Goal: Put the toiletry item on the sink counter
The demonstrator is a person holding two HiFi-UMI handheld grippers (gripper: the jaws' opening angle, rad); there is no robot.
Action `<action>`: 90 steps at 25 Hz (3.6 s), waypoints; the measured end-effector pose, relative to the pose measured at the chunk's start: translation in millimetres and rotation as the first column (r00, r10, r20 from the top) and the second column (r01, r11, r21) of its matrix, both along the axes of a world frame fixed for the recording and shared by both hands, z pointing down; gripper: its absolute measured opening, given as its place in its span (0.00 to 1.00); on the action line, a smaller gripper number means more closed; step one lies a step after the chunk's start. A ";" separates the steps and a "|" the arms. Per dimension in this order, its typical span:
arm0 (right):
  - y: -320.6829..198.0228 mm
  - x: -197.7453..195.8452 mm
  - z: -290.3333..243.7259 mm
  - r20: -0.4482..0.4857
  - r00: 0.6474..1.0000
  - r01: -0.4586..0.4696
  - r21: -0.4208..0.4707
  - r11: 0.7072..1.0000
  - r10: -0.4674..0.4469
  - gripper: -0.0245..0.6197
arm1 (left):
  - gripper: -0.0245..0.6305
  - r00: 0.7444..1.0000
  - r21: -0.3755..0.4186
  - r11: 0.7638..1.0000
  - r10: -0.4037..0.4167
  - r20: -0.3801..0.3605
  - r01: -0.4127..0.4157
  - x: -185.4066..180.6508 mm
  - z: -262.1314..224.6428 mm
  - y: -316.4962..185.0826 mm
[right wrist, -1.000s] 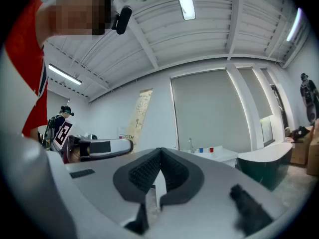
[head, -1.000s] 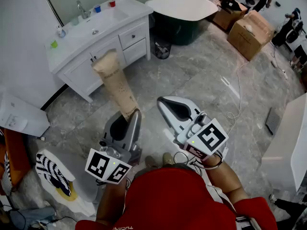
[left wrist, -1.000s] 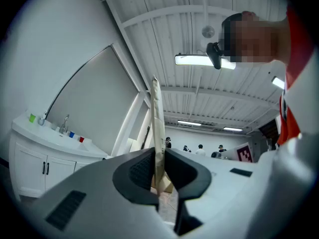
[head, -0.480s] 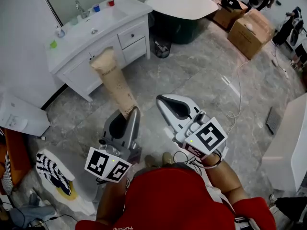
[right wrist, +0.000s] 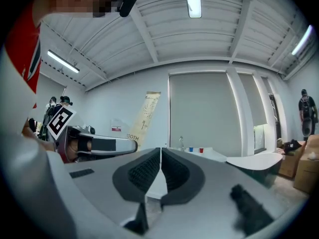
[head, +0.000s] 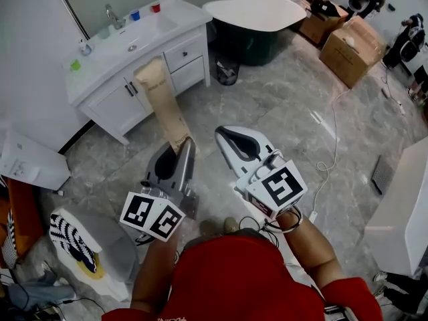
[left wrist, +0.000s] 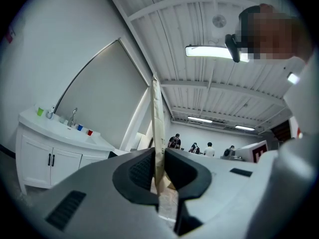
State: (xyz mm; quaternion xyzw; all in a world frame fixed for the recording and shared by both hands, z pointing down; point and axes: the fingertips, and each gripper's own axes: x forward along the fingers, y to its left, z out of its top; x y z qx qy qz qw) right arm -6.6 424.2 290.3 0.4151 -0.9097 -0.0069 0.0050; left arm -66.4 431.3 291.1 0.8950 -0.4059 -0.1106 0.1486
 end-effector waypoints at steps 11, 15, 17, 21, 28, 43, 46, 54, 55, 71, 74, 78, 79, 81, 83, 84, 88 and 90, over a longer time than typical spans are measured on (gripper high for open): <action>-42.3 39.7 9.3 0.000 1.000 -0.008 0.010 1.000 0.008 0.08 | 0.13 0.996 0.013 0.997 -0.077 0.054 0.076 30.2 2.7 -41.3; -63.3 45.9 12.8 -0.020 0.999 -0.035 -0.024 0.999 0.034 0.08 | 0.13 0.992 0.014 0.995 -0.100 0.071 0.100 29.5 5.5 -62.3; -74.6 41.6 9.9 0.002 1.000 -0.019 0.011 1.000 0.019 0.08 | 0.13 0.992 0.012 0.994 -0.106 0.068 0.106 26.7 8.0 -74.6; -105.7 38.9 16.0 -0.020 0.999 -0.025 0.019 0.999 0.026 0.08 | 0.13 0.991 0.015 0.993 -0.117 0.060 0.116 21.1 13.5 -108.2; -190.9 24.0 18.8 -0.027 0.999 -0.030 0.037 0.999 0.031 0.08 | 0.13 0.991 0.037 0.993 -0.114 0.068 0.111 15.5 17.1 -194.7; -386.2 -9.9 24.2 -0.018 0.994 -0.105 0.026 0.994 0.106 0.08 | 0.13 0.995 0.028 0.998 -0.057 0.082 0.055 -22.6 22.5 -394.9; -410.7 -14.3 25.1 -0.011 0.994 -0.113 0.030 0.993 0.113 0.08 | 0.13 0.995 0.019 0.998 -0.053 0.079 0.052 -25.6 25.2 -420.5; -471.6 -17.1 32.1 -0.012 0.994 -0.113 0.036 0.993 0.113 0.08 | 0.13 0.995 0.004 0.998 -0.057 0.086 0.056 -25.9 37.8 -477.9; -482.1 -17.4 33.6 -0.014 0.994 -0.107 0.037 0.994 0.108 0.08 | 0.13 0.994 0.004 0.998 -0.062 0.086 0.062 -25.9 39.6 -487.3; -694.3 -8.0 45.5 -0.028 0.999 0.029 0.042 0.999 -0.028 0.08 | 0.13 0.977 -0.045 0.982 -0.178 0.117 0.184 -10.0 61.3 -691.6; -728.1 1.6 50.0 -0.042 0.998 0.052 0.036 0.998 -0.051 0.08 | 0.13 0.974 -0.068 0.976 -0.200 0.109 0.208 -1.7 65.9 -726.1; -762.1 13.1 54.6 -0.055 0.995 0.081 0.028 0.996 -0.080 0.08 | 0.13 0.966 -0.115 0.961 -0.242 0.096 0.252 7.2 75.8 -761.8; -769.6 14.9 56.2 -0.057 0.995 0.088 0.027 0.996 -0.086 0.08 | 0.13 0.963 -0.126 0.957 -0.252 0.096 0.263 9.0 78.7 -769.4; -783.1 15.7 60.5 -0.061 0.993 0.098 0.020 0.995 -0.096 0.08 | 0.13 0.959 -0.147 0.949 -0.265 0.102 0.278 11.1 85.4 -783.3; -793.2 13.1 64.3 -0.065 0.992 0.106 0.006 0.994 -0.105 0.08 | 0.13 0.956 -0.168 0.943 -0.273 0.108 0.288 10.5 91.6 -795.3; -798.3 11.1 65.6 -0.068 0.992 0.109 0.001 0.994 -0.109 0.08 | 0.13 0.955 -0.176 0.940 -0.278 0.106 0.293 9.4 93.3 -801.4; -821.8 3.9 71.7 -0.084 0.990 0.114 -0.002 0.993 -0.114 0.08 | 0.13 0.952 -0.188 0.934 -0.287 0.109 0.303 5.1 98.4 -827.1; -834.7 0.1 77.9 -0.102 0.989 0.110 0.000 0.994 -0.109 0.08 | 0.13 0.951 -0.191 0.934 -0.285 0.118 0.303 2.5 104.5 -840.4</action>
